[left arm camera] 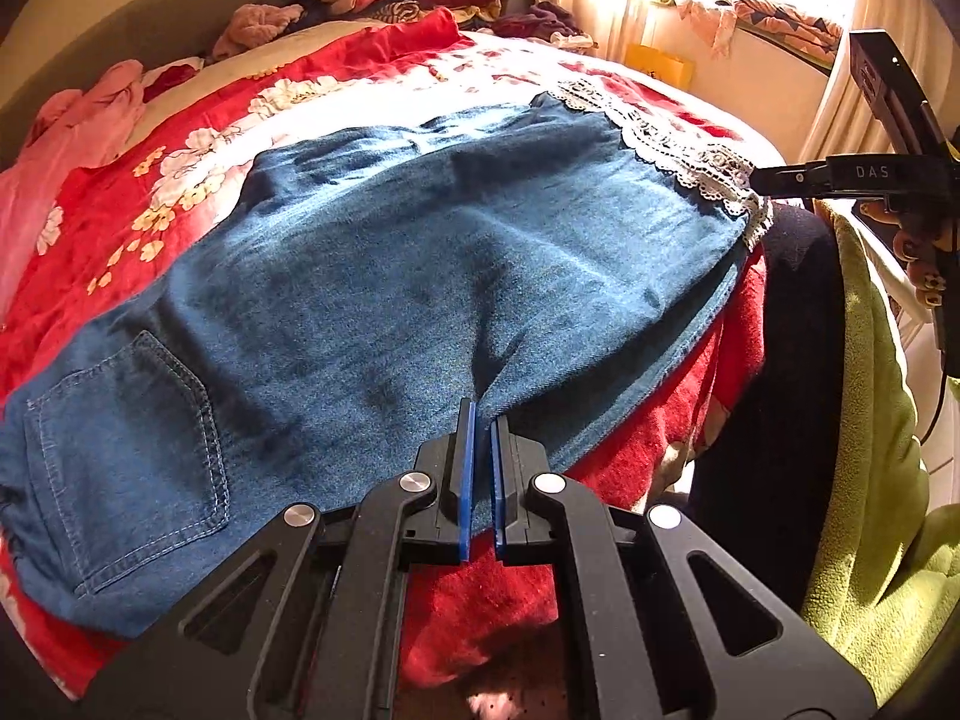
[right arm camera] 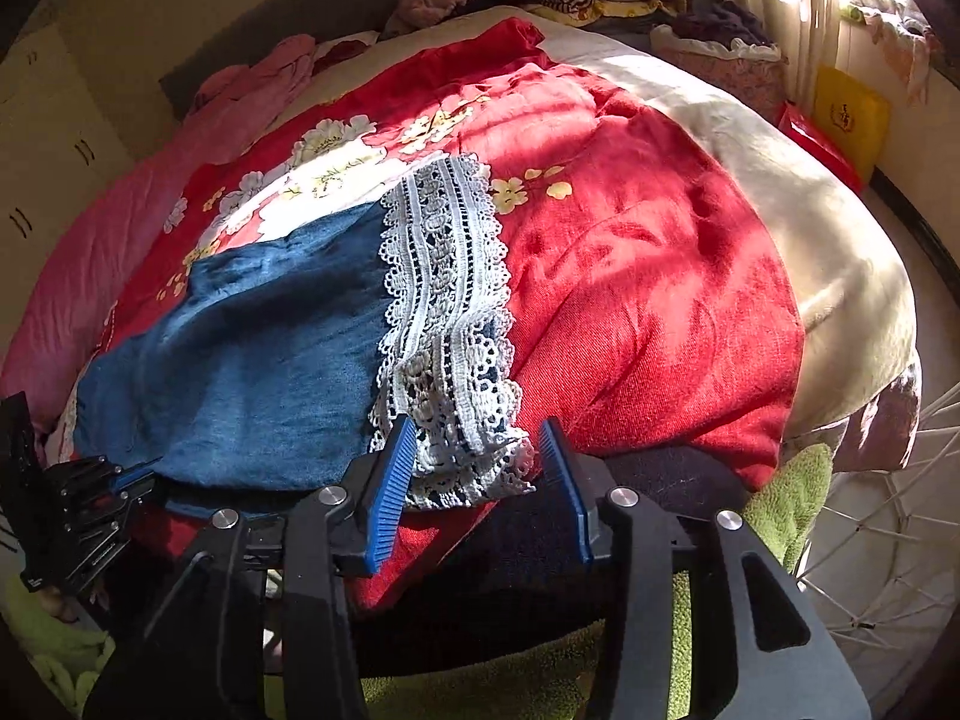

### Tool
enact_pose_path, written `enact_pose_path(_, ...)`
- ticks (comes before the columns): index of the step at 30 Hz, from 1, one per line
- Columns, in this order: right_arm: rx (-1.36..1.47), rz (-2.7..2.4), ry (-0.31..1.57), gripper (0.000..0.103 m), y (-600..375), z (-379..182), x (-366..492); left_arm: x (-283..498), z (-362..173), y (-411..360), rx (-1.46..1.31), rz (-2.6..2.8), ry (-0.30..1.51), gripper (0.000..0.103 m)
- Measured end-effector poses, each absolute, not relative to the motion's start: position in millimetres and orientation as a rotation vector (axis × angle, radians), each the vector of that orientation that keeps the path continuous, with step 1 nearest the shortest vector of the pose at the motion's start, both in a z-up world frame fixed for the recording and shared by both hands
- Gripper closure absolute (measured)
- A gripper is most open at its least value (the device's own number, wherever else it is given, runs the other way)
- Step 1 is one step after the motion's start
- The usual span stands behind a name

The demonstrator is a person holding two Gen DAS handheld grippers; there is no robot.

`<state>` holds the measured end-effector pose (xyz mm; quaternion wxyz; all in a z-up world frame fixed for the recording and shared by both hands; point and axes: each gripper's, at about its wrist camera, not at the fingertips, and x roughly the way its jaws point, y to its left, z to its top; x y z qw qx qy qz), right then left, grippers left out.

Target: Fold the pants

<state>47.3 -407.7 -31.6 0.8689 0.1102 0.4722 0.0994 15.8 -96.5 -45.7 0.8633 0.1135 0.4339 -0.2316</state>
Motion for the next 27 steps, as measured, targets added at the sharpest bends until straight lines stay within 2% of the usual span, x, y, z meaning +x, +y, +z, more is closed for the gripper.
enact_pose_path(1, 0.227, 0.208, 0.985, 0.087, -408, -32, 46, 16, -46, -96, 0.238, -0.484, 0.912, 0.103)
enact_pose_path(9, 0.143, 0.201, 1.010, 0.088, -404, -31, 39, 5, -42, -98, 0.283, -0.532, 0.908, 0.103)
enact_pose_path(10, 0.128, 0.192, 1.023, 0.087, -403, -33, 40, 5, -46, -98, 0.287, -0.533, 0.919, 0.103)
enact_pose_path(12, 0.116, 0.175, 1.003, 0.076, -402, -28, 37, 6, -52, -99, 0.295, -0.532, 0.936, 0.103)
enact_pose_path(18, -0.062, 0.398, 0.863, 0.071, -356, 8, 17, 9, -50, -96, 0.267, -0.537, 0.937, 0.103)
enact_pose_path(23, -0.212, 0.575, 0.898, 0.070, -289, -8, 11, 11, -48, -91, 0.234, -0.531, 0.946, 0.103)
enact_pose_path(27, -0.190, 0.617, 0.949, 0.070, -275, -21, 14, 9, -48, -91, 0.232, -0.535, 0.946, 0.103)
